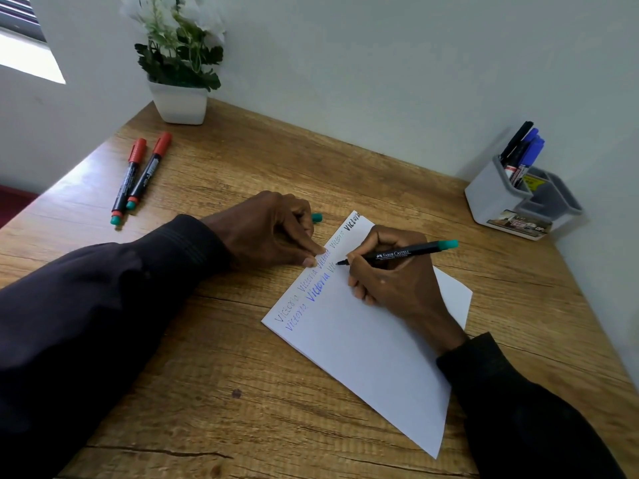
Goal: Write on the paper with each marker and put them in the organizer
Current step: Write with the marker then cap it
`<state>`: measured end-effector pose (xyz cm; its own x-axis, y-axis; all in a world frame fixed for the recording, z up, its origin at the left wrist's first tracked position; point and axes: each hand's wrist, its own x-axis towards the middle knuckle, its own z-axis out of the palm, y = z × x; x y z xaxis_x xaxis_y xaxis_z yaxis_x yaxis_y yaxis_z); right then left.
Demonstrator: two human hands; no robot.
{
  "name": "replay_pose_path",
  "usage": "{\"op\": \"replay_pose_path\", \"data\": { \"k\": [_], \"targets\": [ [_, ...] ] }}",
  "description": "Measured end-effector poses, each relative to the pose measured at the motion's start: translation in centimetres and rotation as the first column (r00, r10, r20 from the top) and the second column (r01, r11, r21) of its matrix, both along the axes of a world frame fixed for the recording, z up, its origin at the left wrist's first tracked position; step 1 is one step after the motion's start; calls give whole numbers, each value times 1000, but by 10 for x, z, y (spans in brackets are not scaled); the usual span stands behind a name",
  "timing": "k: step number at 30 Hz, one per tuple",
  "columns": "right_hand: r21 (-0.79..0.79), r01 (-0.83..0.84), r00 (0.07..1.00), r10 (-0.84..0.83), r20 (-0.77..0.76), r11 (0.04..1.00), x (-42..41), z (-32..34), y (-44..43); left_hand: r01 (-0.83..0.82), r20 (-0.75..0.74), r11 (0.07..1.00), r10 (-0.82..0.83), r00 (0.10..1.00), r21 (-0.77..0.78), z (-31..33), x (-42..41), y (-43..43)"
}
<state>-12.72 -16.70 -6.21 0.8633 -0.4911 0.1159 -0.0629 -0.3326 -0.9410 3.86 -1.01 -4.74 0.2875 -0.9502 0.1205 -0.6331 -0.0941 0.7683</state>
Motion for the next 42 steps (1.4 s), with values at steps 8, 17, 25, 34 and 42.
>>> {"op": "replay_pose_path", "data": {
  "k": [8,17,25,34,42],
  "targets": [
    [-16,21,999,-22,-40,1000,0,0,-2,1,1,1000,-1,1000,3,1,-1,0],
    [-4,-7,1000,7,12,1000,0,1,-1,5,17,1000,-5,1000,2,2,-1,0],
    [7,26,1000,-26,-3,1000,1,0,-1,-5,32,1000,4,999,15,3,-1,1],
    [-15,14,999,-14,34,1000,1,-1,-1,-21,27,999,20,999,26,3,-1,0],
    [3,30,999,-31,42,1000,1,-3,-2,-11,28,1000,10,1000,18,2,-1,1]
  ]
}}
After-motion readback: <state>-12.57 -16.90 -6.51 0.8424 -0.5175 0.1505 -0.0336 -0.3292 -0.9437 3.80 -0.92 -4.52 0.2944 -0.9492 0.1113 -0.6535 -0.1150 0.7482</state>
